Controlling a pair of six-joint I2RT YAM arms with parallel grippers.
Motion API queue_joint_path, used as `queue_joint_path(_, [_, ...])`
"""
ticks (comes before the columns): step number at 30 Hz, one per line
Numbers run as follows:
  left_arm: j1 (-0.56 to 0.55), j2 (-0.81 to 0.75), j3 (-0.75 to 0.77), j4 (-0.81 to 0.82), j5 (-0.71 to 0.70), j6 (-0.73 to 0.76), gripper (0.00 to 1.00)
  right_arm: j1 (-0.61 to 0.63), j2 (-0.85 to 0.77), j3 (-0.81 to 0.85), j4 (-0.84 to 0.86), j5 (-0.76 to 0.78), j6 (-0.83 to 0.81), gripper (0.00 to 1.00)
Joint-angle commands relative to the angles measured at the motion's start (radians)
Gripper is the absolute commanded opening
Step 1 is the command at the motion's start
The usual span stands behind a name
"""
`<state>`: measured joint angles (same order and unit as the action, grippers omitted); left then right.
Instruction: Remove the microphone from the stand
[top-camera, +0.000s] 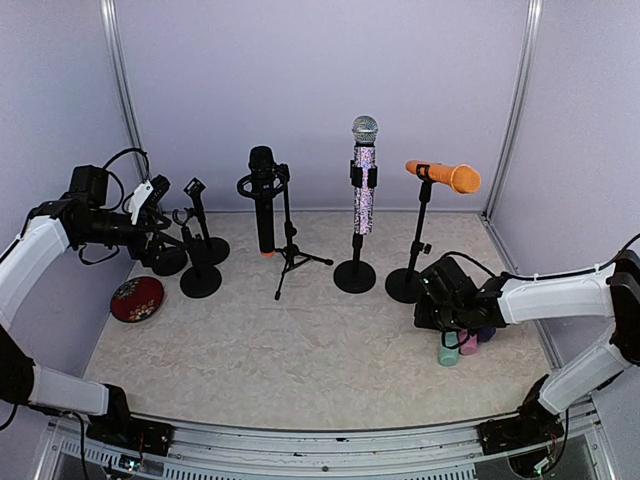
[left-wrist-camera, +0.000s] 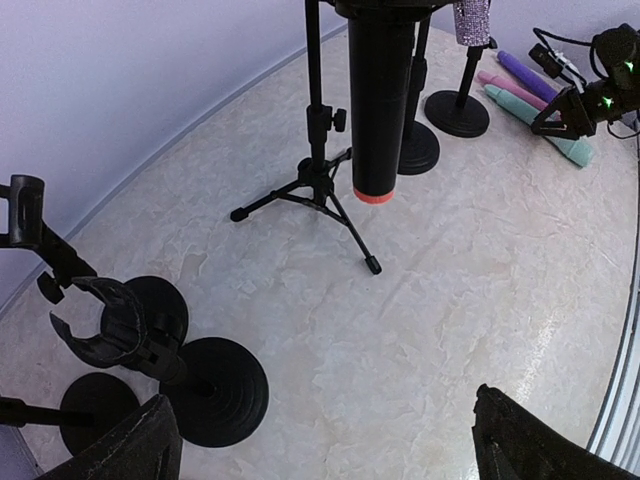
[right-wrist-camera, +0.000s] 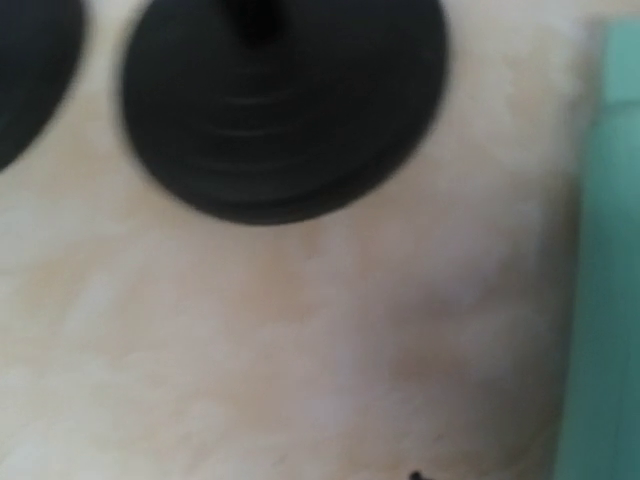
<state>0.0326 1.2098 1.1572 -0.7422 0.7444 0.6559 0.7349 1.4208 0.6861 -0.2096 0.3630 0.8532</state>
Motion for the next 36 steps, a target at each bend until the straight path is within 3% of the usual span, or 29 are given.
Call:
queue_joint_path(1, [-0.003, -0.007, 0.03, -0.009, 0.018, 0.004, 0.99, -0.066, 0.061, 0.009, 0.01, -0.08, 0.03, 0.35])
queue_joint_path(6, [-0.016, -0.002, 0.03, -0.007, 0.013, 0.002, 0.99, -0.113, 0.112, 0.022, -0.025, -0.063, 0.093, 0.35])
queue_joint_path(13, [-0.039, 0.003, -0.02, 0.028, -0.007, -0.002, 0.98, -0.143, 0.018, 0.021, 0.01, -0.011, 0.084, 0.38])
queue_joint_path(16, [-0.058, 0.012, -0.036, 0.045, -0.027, -0.009, 0.97, -0.142, -0.054, 0.026, 0.103, -0.037, -0.021, 0.45])
queue_joint_path(20, [-0.08, 0.019, -0.034, 0.047, -0.027, -0.019, 0.97, -0.139, -0.181, 0.016, 0.237, -0.043, -0.212, 0.61])
queue_joint_path(27, [-0.116, 0.022, -0.026, 0.053, -0.021, -0.043, 0.98, -0.131, -0.442, -0.131, 0.604, -0.048, -0.57, 0.84])
queue_joint_path(31, [-0.121, 0.025, -0.009, 0.044, -0.017, -0.049, 0.98, -0.129, -0.485, -0.129, 0.742, -0.073, -0.725, 0.89])
queue_joint_path(36, [-0.122, 0.031, 0.017, 0.023, -0.015, -0.053, 0.98, -0.115, -0.425, -0.03, 0.778, -0.09, -0.855, 0.89])
